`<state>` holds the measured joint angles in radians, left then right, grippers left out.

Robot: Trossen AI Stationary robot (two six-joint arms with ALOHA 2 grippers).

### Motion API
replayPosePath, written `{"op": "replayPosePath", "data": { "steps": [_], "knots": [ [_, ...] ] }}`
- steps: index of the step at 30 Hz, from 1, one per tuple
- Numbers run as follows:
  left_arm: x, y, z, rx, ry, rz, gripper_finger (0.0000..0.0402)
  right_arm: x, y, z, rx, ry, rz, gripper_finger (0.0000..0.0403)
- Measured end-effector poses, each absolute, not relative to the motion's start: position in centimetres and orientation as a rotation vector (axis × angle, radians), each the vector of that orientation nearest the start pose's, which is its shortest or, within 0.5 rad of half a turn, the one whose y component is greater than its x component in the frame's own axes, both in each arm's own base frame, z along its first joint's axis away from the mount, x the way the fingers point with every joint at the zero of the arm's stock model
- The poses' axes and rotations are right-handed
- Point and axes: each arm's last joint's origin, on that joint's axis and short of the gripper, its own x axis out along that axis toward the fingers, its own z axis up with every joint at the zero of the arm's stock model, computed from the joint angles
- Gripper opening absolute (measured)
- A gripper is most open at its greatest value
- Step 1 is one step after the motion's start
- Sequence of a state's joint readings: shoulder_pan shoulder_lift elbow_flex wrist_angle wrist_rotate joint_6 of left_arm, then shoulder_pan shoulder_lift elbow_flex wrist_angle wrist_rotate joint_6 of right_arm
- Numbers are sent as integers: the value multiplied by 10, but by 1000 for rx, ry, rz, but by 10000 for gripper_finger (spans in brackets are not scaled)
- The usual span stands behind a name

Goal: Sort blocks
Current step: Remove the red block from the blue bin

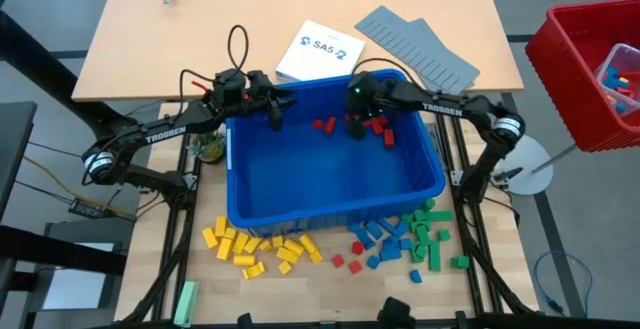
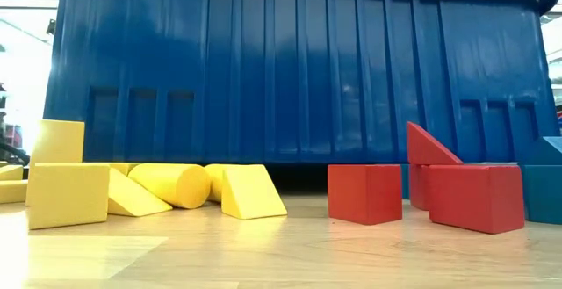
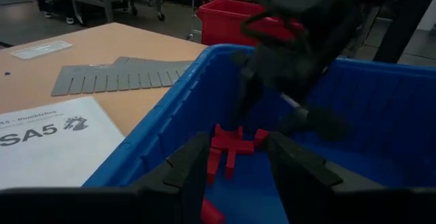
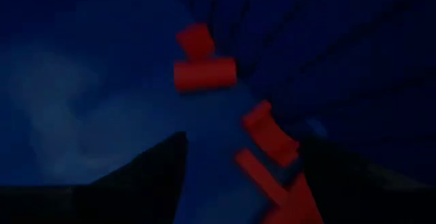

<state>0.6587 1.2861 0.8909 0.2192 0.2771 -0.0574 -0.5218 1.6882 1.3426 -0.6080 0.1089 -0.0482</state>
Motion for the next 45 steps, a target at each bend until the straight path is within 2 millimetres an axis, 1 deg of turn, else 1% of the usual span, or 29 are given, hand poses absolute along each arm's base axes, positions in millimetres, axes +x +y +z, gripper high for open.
{"op": "replayPosePath", "data": {
  "steps": [3, 5, 10, 15, 19, 22, 25, 28, 39, 42, 45],
  "knots": [
    [234, 171, 301, -136, 147, 386, 163, 303, -191, 251, 39, 1063, -473, 263],
    [234, 171, 301, -136, 147, 385, 163, 300, -199, 244, -6, 1101, -407, 260],
    [234, 171, 301, -136, 146, 385, 163, 292, -221, 225, -26, 1145, -291, 250],
    [234, 171, 301, -136, 147, 386, 163, 292, -232, 202, -34, 1197, -198, 241],
    [233, 171, 301, -136, 147, 386, 163, 293, -237, 182, -53, 1268, -177, 238],
    [234, 171, 301, -136, 147, 385, 163, 295, -241, 168, -79, 1329, -195, 237],
    [234, 171, 301, -136, 147, 385, 163, 295, -243, 155, -66, 1374, -197, 237],
    [233, 171, 301, -136, 147, 386, 163, 296, -244, 151, -41, 1379, -201, 237],
    [233, 171, 301, -136, 147, 386, 163, 296, -243, 151, -9, 1354, -186, 236],
    [234, 171, 301, -137, 147, 385, 163, 297, -242, 151, -1, 1353, -190, 214],
    [233, 171, 301, -137, 147, 386, 163, 297, -241, 151, 12, 1351, -198, 169]
  ]
}}
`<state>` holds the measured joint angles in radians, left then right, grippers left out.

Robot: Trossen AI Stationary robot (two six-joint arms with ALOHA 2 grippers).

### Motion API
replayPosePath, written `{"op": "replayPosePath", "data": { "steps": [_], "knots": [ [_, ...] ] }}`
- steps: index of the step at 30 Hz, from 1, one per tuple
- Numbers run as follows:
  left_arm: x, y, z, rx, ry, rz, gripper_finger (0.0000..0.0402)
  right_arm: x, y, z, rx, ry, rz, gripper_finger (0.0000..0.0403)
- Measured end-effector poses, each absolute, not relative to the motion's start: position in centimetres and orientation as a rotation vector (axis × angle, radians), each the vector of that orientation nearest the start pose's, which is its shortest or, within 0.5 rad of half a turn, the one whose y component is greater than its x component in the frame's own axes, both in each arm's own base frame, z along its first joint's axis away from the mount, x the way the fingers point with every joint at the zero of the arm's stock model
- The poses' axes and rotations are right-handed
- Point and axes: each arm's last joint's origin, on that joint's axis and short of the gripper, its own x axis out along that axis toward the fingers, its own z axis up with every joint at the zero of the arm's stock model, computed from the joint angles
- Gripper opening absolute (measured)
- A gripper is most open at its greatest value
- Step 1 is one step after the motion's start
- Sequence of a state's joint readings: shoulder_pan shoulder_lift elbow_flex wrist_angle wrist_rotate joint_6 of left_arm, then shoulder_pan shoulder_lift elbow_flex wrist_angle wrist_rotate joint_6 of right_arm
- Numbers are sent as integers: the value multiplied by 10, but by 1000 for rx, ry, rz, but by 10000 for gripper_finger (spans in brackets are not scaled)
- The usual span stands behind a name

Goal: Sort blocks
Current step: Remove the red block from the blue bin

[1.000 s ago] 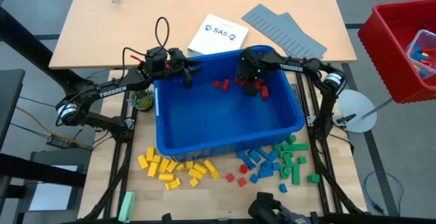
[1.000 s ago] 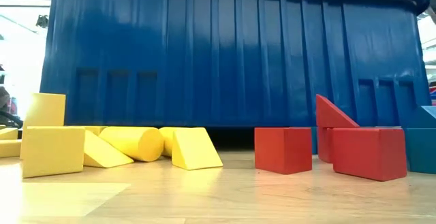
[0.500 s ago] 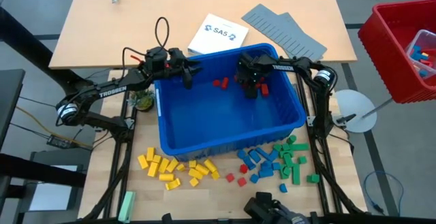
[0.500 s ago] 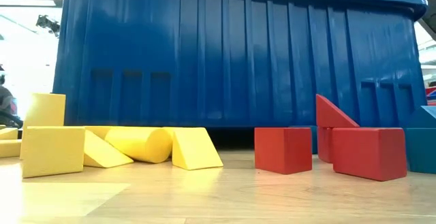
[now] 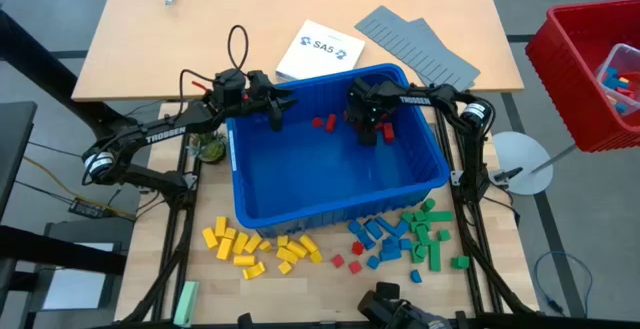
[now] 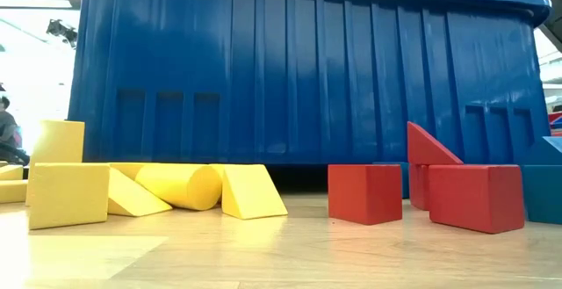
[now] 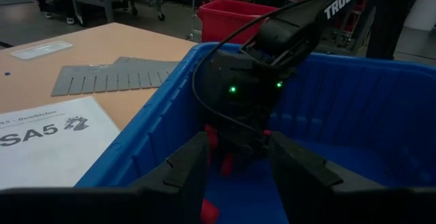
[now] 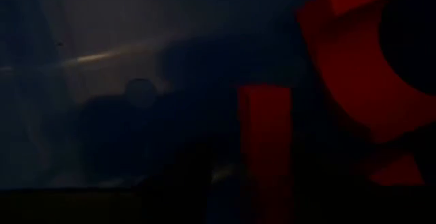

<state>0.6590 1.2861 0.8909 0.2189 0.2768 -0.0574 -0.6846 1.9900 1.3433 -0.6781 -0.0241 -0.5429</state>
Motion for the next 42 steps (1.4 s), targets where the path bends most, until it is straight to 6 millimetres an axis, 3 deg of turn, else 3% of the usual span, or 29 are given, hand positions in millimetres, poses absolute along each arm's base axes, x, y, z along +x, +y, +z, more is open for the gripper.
{"op": "replayPosePath", "data": {
  "steps": [6, 10, 17, 24, 28, 33, 39, 42],
  "knots": [
    [233, 171, 301, -137, 147, 385, 163, 298, -238, 152, 9, 1360, -190, 45],
    [233, 171, 301, -136, 147, 386, 163, 297, -229, 164, -1, 1370, -190, 42],
    [234, 171, 301, -136, 147, 385, 163, 296, -192, 238, -51, 1176, -275, 63],
    [234, 171, 301, -137, 148, 386, 163, 279, -119, 324, -55, 890, -276, 47],
    [234, 171, 301, -136, 147, 385, 163, 266, -67, 357, -4, 743, -202, 52],
    [234, 171, 301, -136, 147, 386, 163, 253, 0, 380, 101, 622, -45, 52],
    [234, 171, 301, -136, 147, 386, 163, 247, 74, 390, 202, 529, 152, 52],
    [234, 171, 301, -136, 147, 385, 163, 248, 106, 386, 231, 530, 215, 52]
  ]
}}
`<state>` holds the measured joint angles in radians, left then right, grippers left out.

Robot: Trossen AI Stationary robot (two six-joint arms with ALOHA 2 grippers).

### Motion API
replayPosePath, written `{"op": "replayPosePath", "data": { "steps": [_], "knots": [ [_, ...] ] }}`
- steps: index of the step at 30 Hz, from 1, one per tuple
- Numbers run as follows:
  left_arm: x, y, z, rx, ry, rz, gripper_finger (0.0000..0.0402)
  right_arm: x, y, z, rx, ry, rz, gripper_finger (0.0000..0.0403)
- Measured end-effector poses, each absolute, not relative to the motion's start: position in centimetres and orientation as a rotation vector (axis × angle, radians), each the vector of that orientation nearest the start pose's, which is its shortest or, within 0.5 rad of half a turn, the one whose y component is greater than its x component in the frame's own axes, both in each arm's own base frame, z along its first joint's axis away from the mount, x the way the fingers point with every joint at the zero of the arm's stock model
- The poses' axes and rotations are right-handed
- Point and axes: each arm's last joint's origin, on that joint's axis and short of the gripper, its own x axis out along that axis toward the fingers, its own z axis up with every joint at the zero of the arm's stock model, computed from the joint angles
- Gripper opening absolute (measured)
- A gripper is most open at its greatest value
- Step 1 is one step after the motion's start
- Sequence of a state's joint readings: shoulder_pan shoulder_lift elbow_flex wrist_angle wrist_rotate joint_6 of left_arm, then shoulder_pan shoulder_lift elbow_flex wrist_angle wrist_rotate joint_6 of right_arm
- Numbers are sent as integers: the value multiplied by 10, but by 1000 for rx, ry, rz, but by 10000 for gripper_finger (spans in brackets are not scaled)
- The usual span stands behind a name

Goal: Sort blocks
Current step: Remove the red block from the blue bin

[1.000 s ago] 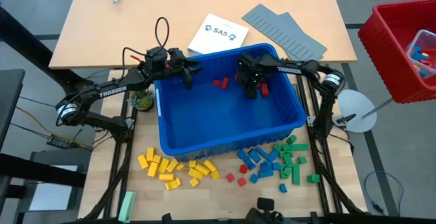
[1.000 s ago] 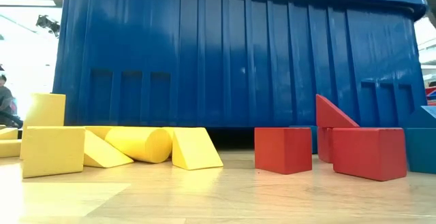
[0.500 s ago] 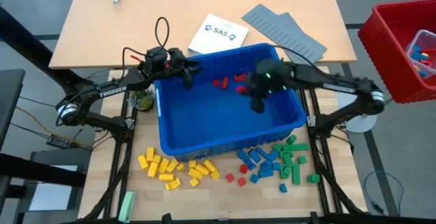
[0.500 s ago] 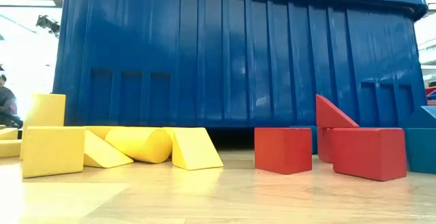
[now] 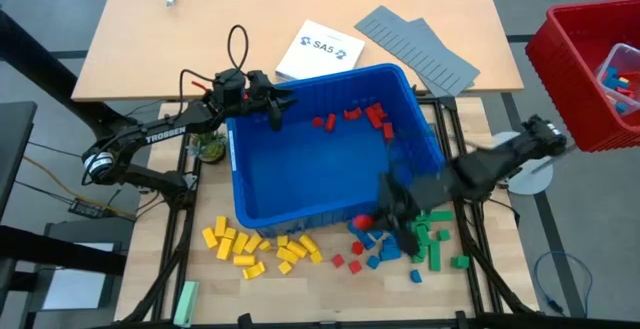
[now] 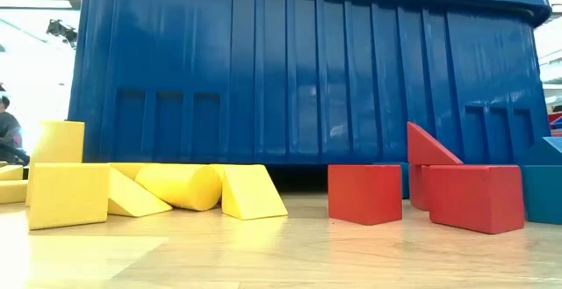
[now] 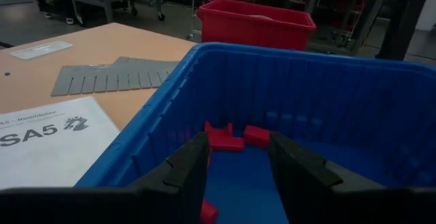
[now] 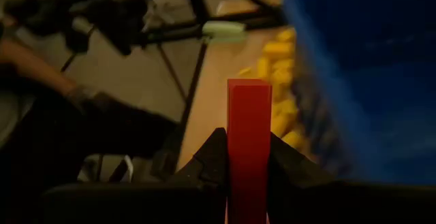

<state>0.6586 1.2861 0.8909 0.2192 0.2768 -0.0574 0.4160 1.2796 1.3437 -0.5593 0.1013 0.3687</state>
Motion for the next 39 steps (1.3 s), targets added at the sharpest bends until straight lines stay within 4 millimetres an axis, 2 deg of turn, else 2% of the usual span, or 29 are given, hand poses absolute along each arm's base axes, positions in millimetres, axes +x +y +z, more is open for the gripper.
{"op": "replayPosePath", "data": {
  "steps": [3, 7, 10, 14, 22, 28, 31, 39],
  "knots": [
    [233, 171, 301, -136, 147, 386, 163, 250, 136, 373, 229, 574, 237, 52],
    [234, 171, 301, -136, 147, 386, 163, 259, 172, 344, 181, 663, 221, 52],
    [234, 171, 301, -136, 147, 385, 163, 268, 189, 319, 135, 737, 191, 52],
    [234, 171, 301, -136, 147, 385, 163, 280, 202, 281, 82, 881, 138, 52],
    [234, 171, 301, -136, 147, 385, 163, 309, 202, 221, 19, 1046, 26, 52],
    [234, 171, 301, -136, 147, 386, 163, 327, 192, 186, 114, 1149, -66, 52],
    [234, 171, 301, -136, 147, 385, 163, 330, 190, 179, 161, 1181, -82, 58],
    [234, 171, 301, -136, 147, 385, 163, 333, 183, 183, 213, 1162, -127, 101]
  ]
}}
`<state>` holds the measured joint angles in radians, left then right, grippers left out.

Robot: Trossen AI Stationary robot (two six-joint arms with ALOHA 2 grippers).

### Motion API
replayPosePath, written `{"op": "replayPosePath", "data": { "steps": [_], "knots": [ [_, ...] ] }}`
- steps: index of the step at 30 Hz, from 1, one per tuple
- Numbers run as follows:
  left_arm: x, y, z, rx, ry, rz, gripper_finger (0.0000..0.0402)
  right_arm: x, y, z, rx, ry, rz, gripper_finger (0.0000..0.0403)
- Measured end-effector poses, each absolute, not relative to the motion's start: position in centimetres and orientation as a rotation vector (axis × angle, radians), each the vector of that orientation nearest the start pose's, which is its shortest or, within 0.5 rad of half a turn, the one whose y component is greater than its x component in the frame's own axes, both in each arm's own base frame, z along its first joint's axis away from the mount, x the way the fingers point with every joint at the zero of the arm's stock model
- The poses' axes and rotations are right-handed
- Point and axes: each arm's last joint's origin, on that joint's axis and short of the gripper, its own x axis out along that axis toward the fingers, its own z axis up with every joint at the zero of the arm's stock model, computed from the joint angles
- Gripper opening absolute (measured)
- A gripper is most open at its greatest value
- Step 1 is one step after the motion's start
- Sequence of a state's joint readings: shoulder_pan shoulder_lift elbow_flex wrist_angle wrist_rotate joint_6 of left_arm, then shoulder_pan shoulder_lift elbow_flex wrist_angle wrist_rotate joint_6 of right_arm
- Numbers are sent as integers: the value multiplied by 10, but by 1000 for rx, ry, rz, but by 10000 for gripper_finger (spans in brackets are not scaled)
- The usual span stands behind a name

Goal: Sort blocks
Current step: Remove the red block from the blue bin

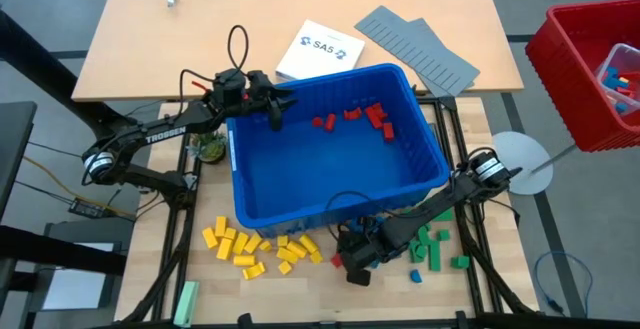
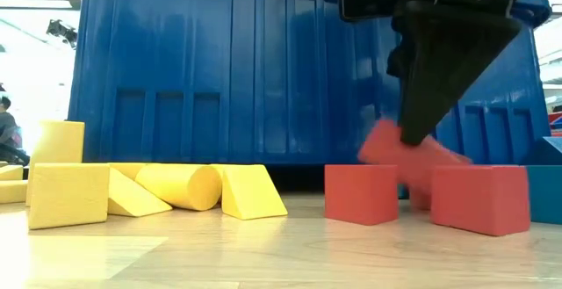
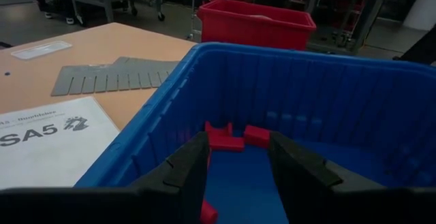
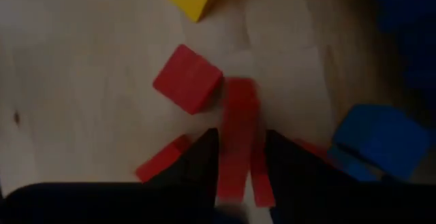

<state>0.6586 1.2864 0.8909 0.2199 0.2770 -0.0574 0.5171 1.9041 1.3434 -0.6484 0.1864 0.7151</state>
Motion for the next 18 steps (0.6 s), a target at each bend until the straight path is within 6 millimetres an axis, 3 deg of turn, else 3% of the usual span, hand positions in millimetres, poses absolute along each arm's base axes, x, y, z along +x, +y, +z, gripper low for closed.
{"op": "replayPosePath", "data": {
  "steps": [8, 12, 18],
  "knots": [
    [234, 171, 301, -136, 147, 385, 163, 331, 182, 190, 198, 1173, -66, 151],
    [234, 171, 301, -136, 147, 385, 163, 324, 182, 213, 212, 1140, 19, 154],
    [234, 171, 301, -136, 146, 386, 163, 301, 183, 264, 242, 1023, 144, 149]
  ]
}}
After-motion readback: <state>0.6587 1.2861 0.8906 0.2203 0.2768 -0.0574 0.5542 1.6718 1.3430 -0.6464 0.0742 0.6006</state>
